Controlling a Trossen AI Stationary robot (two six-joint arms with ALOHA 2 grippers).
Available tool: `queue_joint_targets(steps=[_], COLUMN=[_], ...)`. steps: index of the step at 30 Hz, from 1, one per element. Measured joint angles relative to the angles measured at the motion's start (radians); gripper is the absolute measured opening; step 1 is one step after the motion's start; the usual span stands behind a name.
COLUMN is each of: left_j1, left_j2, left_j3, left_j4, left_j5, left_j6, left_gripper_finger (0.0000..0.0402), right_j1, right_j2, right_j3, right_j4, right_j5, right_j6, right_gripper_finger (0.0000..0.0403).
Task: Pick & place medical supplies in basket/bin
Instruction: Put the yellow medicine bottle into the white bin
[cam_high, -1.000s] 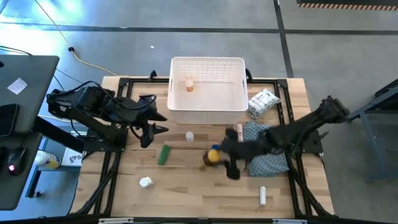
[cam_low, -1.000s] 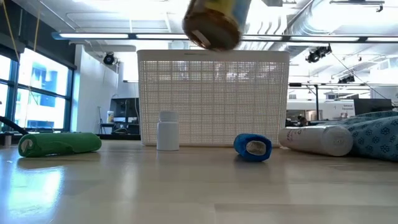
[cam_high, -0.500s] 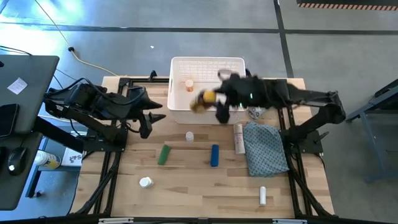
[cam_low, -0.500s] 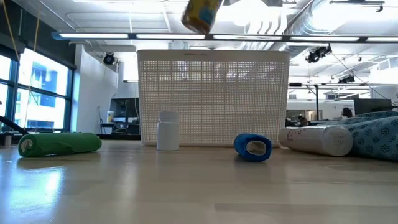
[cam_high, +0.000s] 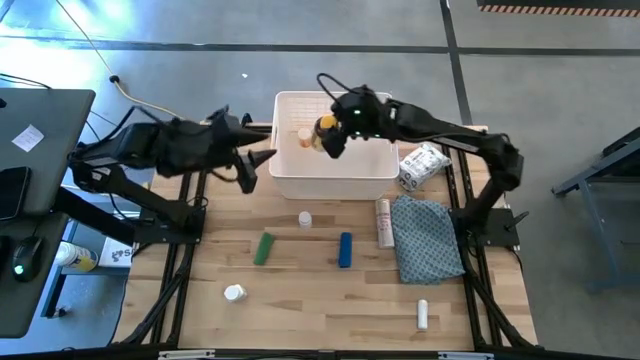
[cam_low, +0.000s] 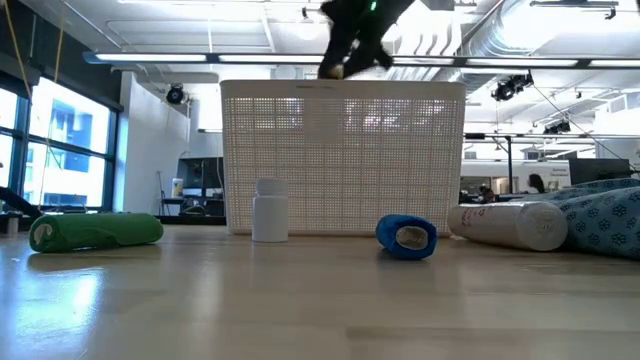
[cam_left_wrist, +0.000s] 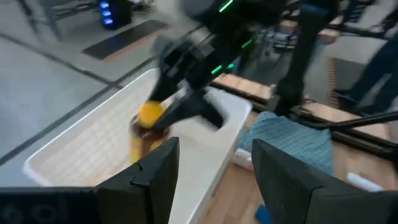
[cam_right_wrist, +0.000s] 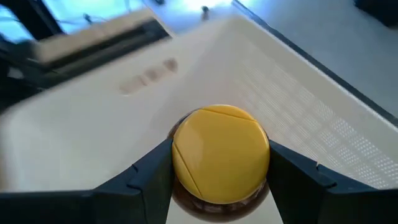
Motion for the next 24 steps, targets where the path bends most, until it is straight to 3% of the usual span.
queue_joint_targets(steps=[11, 24], left_j1=[0.244, 0.377], left_j2=[-0.02, -0.02], left_j3=[0.0, 0.0], left_j4=[0.193, 0.169], left_j5=[0.315, 0.459], left_j6=[0.115, 0.122], left_gripper_finger=[0.0232, 0.0232], right_j1=[-0.089, -0.158], right_j2=[0.147, 0.24], right_j3=[0.0, 0.0], right_j4=[0.041, 0.085], right_j5=[-0.016, -0.022], right_j6=[0.052, 0.064], right_gripper_finger=[0.0214, 0.0213])
